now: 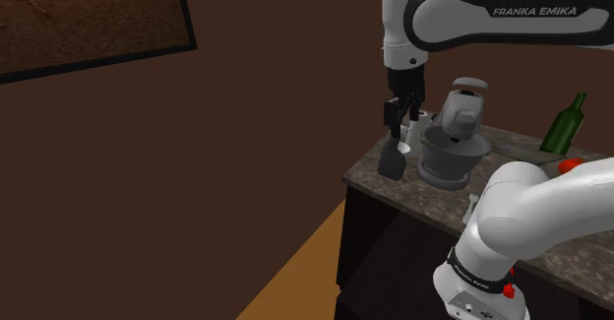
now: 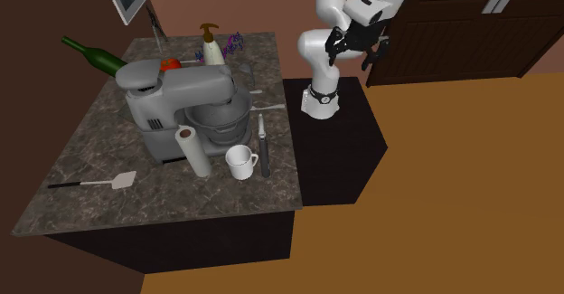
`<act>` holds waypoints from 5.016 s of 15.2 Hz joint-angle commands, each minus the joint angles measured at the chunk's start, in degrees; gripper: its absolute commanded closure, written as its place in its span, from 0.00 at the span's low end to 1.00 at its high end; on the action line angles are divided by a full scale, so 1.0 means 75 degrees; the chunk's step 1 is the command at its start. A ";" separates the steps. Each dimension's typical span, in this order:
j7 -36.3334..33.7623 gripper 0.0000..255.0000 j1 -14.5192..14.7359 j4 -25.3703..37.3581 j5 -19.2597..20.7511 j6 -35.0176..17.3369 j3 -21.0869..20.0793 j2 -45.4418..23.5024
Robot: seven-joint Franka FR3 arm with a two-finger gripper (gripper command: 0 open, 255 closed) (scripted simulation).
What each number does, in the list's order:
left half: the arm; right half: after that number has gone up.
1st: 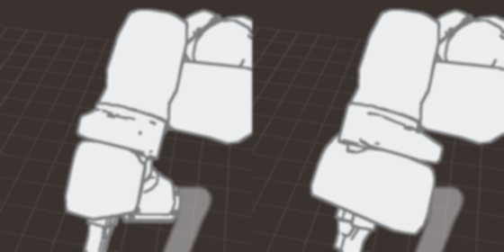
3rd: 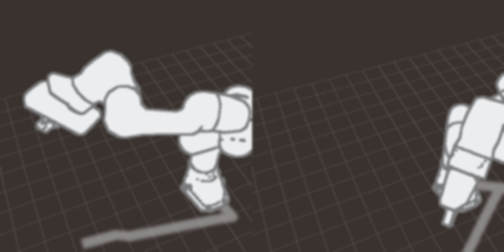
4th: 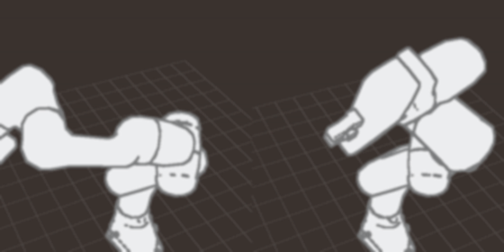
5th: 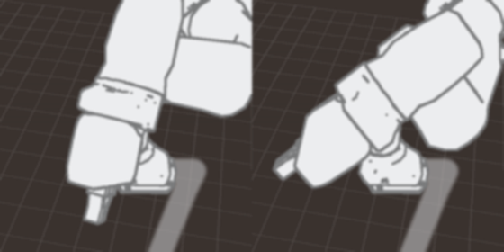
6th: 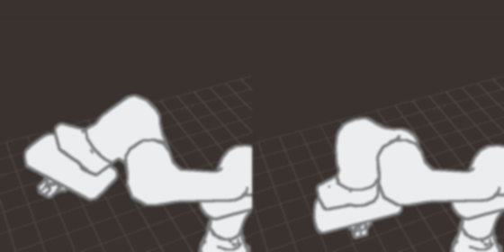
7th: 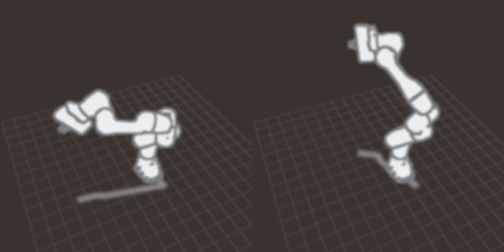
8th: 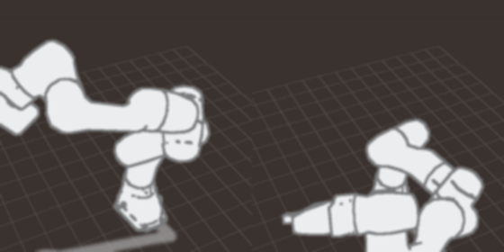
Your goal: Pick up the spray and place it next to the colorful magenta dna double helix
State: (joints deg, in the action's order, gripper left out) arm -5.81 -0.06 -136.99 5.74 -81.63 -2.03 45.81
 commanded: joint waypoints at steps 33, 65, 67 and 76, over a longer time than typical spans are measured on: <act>0.3122 0.00 -0.1013 0.0640 0.0723 -0.4446 0.3560 -0.4452; 0.3155 1.00 -0.0980 0.1875 0.0736 -0.2754 0.3370 -0.3977; 0.3167 1.00 -0.0974 0.2057 0.0730 -0.2548 0.3350 -0.3951; 0.3241 1.00 -0.0942 0.2953 0.0685 -0.1628 0.3272 -0.3925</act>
State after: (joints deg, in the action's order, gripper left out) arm 18.49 -7.20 -115.77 10.97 -94.73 22.63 16.43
